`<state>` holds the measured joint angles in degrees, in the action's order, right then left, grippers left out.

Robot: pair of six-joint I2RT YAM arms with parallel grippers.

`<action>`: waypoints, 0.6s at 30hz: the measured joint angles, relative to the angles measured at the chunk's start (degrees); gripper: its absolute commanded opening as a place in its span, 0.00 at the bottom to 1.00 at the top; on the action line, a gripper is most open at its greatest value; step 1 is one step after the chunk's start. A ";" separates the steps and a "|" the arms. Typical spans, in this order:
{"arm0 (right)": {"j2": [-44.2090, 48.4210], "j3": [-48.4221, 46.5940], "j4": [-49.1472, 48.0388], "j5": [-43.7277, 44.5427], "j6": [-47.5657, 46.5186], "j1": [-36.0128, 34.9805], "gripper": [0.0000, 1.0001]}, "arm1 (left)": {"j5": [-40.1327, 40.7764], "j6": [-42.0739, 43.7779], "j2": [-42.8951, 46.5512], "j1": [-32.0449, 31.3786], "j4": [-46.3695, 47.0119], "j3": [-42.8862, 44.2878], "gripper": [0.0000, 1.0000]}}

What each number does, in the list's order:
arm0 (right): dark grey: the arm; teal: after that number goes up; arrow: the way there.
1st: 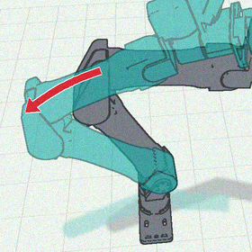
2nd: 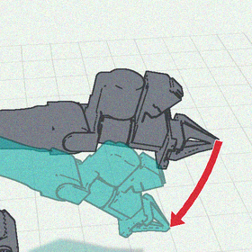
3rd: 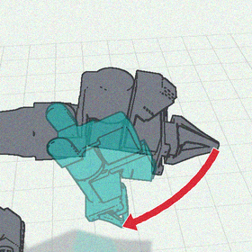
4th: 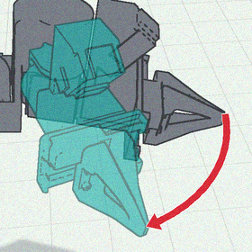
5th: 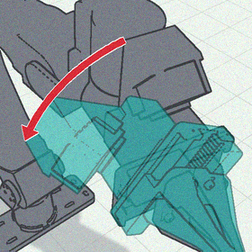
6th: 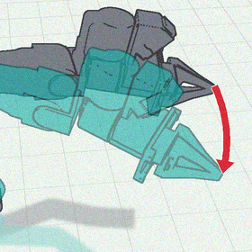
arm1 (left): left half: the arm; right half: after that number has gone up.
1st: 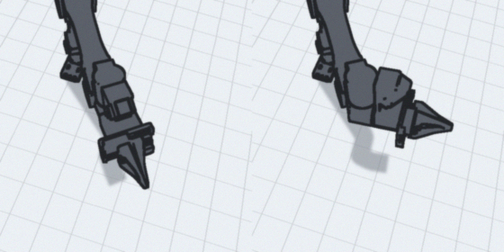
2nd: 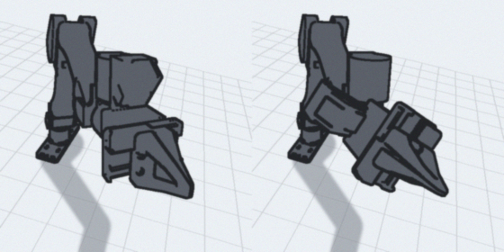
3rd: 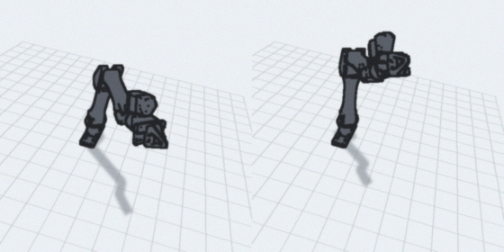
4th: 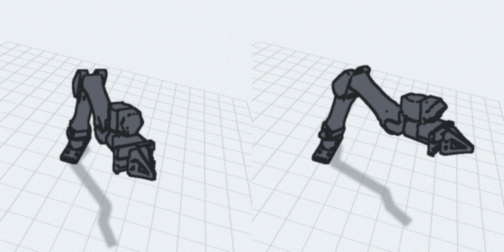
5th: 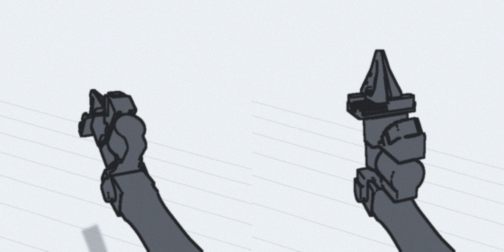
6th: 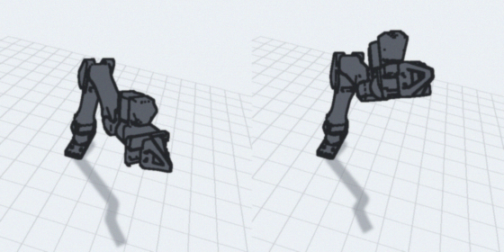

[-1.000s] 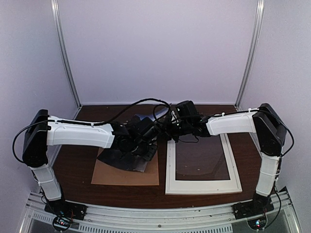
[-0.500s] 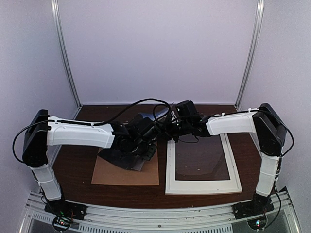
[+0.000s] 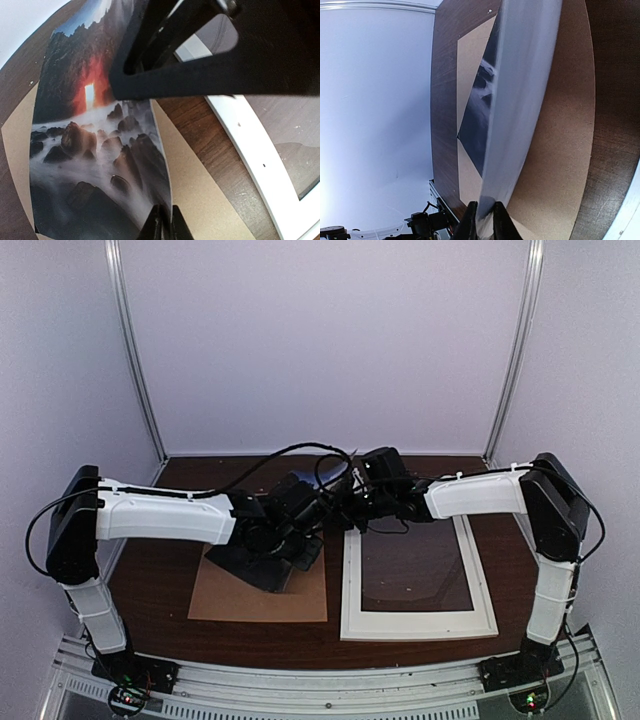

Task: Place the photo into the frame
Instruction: Pass from the right arm to the left

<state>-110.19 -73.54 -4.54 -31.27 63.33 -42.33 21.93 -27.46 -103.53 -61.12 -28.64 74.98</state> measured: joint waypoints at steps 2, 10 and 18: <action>0.00 0.04 -0.07 -0.15 0.13 0.24 0.24 | 0.04 0.04 0.00 -0.02 -0.15 0.20 0.01; 0.33 1.07 0.02 -1.31 -0.33 1.09 0.55 | 0.55 0.22 0.00 0.00 -1.70 1.20 0.00; 7.63 4.13 2.25 -1.57 -2.23 4.61 0.76 | 1.03 0.70 0.00 0.09 -2.86 2.25 0.00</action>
<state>-102.56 -69.41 -2.28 -32.84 61.10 -37.71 22.96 -26.76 -103.53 -61.04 -31.51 77.23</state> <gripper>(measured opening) 0.715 0.006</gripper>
